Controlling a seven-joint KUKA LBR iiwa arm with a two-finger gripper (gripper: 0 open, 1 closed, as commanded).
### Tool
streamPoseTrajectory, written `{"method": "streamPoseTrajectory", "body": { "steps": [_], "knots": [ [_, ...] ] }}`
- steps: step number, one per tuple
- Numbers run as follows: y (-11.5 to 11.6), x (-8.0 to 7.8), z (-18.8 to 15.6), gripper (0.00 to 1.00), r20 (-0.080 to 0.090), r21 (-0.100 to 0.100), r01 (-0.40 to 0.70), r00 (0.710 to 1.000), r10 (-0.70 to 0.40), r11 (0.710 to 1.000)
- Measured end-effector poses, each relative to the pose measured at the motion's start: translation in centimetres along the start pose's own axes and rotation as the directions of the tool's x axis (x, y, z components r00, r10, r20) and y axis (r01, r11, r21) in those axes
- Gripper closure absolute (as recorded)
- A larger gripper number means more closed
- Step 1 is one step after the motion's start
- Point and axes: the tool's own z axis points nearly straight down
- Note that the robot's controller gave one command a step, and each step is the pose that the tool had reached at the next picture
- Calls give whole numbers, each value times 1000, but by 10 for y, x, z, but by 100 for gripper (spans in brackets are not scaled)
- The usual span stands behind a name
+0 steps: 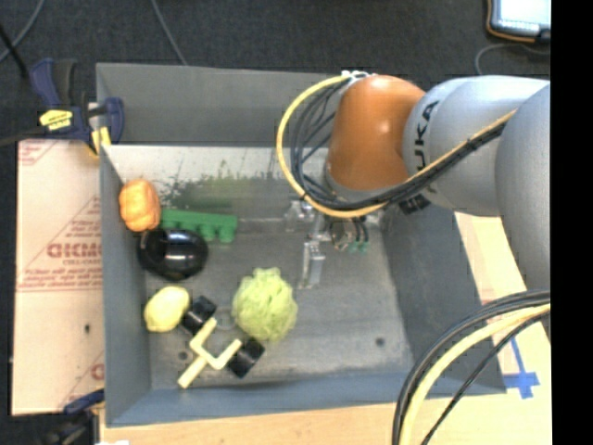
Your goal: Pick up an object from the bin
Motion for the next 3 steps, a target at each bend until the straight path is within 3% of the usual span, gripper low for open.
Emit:
{"method": "streamPoseTrajectory", "body": {
  "steps": [1, 2, 3],
  "knots": [
    [0, -1, -5, 0, 5, 0, 0, 1000, 0, 1000],
    [14, 21, 22, 0, 11, 2, 54, 998, -54, 999],
    [47, 37, 48, 0, 7, 2, 170, 985, -170, 985]
  ]
}}
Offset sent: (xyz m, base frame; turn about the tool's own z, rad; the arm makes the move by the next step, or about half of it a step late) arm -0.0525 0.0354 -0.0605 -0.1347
